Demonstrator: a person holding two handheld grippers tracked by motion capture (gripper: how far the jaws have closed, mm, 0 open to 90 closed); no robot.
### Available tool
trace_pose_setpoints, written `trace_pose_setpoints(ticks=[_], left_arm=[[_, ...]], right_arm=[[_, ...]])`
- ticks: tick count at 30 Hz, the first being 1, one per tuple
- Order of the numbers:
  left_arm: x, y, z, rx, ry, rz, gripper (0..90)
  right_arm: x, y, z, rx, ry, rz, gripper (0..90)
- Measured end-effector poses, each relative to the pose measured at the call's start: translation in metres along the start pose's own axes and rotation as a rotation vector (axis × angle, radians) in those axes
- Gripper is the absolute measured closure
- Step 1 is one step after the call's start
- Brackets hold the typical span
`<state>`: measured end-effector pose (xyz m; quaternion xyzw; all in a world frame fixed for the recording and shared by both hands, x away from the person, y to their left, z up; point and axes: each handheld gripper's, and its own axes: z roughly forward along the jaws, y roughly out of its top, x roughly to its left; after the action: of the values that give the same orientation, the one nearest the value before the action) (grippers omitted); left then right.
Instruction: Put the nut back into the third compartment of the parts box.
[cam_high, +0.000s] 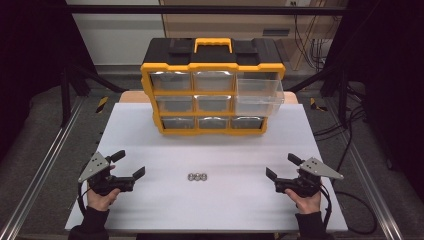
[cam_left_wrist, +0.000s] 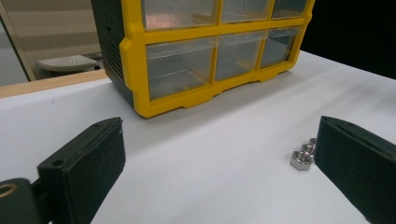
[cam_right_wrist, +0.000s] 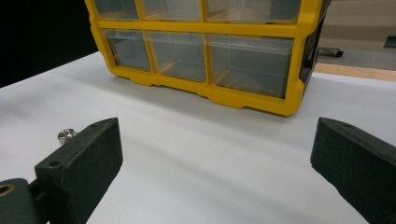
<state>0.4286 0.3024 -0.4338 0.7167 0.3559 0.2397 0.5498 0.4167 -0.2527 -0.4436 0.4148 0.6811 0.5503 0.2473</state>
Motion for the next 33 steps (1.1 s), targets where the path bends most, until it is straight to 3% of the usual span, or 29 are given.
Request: trace_pose_setpoints(ticks=[10,17,22,33], left_arm=[[0.000,0.000,0.000,0.003,0.000,0.002,2.0],[0.000,-0.001,0.000,0.007,-0.002,0.001,2.1],[-0.001,-0.001,0.001,0.009,0.000,0.003,2.0],[0.001,-0.001,0.000,0.007,0.003,-0.001,2.0]], right_arm=[[0.000,0.002,0.001,-0.003,-0.006,0.009,3.2],[0.007,0.009,0.006,-0.002,0.004,-0.003,3.2],[0.016,0.014,0.013,0.001,0.023,-0.007,3.3],[0.055,0.025,0.050,0.057,0.084,-0.054,3.8]])
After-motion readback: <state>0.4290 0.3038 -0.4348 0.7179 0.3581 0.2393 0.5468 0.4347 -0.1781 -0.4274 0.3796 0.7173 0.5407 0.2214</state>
